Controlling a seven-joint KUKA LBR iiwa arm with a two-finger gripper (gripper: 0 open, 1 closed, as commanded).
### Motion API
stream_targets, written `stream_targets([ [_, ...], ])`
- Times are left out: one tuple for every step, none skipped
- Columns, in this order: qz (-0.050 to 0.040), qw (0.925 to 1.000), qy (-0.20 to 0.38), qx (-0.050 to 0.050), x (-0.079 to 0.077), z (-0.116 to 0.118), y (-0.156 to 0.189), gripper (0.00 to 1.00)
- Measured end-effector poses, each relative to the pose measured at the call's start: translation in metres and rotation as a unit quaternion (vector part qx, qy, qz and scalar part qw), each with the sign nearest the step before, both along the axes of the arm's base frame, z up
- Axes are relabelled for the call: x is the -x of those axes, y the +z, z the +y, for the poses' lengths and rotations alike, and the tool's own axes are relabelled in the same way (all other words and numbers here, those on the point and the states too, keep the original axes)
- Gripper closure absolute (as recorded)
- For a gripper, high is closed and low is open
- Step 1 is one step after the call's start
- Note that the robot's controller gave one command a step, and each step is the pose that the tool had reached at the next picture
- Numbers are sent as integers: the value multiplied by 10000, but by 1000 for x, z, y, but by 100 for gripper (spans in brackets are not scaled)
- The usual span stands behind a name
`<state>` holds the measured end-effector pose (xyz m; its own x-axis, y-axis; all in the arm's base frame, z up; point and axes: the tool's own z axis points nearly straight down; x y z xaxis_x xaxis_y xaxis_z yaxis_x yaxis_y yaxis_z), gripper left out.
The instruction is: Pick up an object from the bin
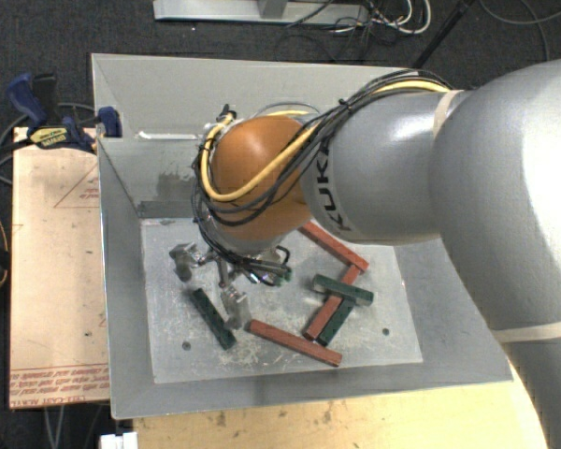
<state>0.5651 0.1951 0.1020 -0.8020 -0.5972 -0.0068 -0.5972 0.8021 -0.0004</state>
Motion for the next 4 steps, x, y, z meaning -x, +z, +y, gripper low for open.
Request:
stream_targets([
  [8, 9675, 2531, 14, -3, -7, -2, 0],
  [25, 9578, 2873, 17, 0, -1, -31, 0],
  [21, 9585, 2852, 16, -1, 0, -31, 0],
  [13, 9585, 2851, 10, -1, 0, -31, 100],
])
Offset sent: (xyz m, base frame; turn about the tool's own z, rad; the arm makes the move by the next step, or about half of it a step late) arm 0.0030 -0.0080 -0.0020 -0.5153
